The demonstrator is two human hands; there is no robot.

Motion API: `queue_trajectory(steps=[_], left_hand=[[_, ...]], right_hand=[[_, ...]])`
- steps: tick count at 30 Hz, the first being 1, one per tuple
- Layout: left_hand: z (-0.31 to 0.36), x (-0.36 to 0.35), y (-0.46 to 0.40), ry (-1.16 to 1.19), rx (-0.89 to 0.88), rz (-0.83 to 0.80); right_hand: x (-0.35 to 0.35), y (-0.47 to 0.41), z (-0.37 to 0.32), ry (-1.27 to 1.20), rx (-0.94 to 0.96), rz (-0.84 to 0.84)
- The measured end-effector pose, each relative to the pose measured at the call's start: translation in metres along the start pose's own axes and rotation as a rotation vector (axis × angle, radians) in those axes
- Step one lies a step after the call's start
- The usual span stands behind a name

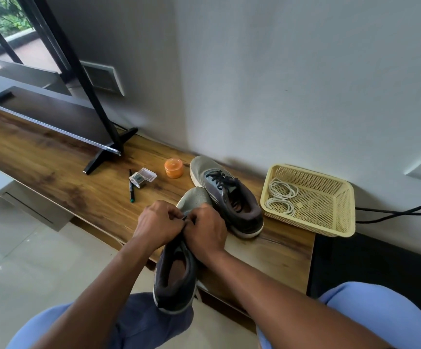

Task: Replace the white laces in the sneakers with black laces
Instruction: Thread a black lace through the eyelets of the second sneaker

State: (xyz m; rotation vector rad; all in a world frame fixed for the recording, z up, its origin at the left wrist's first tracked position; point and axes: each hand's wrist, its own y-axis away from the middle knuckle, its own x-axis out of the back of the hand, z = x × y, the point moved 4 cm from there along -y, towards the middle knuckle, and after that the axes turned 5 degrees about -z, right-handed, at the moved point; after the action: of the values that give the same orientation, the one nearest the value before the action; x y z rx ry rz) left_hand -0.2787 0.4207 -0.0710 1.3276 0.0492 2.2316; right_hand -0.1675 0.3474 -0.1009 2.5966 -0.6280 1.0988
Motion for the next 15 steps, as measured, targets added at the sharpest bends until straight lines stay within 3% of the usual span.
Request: queue_trajectory(steps=[4, 9, 15], left_hand=[[-0.005, -0.003, -0.004, 0.023, -0.010, -0.038], [-0.019, -0.004, -0.010, 0.187, 0.100, 0.040], [-0.005, 0.002, -0.013, 0.072, 0.113, 0.091]], right_hand=[[-0.001, 0.000, 0.001, -0.036, 0.005, 0.015], [-0.001, -0.007, 0.004, -0.026, 0.036, -0.032], [0.003, -0.007, 0.004, 0.003, 0.097, -0.078]])
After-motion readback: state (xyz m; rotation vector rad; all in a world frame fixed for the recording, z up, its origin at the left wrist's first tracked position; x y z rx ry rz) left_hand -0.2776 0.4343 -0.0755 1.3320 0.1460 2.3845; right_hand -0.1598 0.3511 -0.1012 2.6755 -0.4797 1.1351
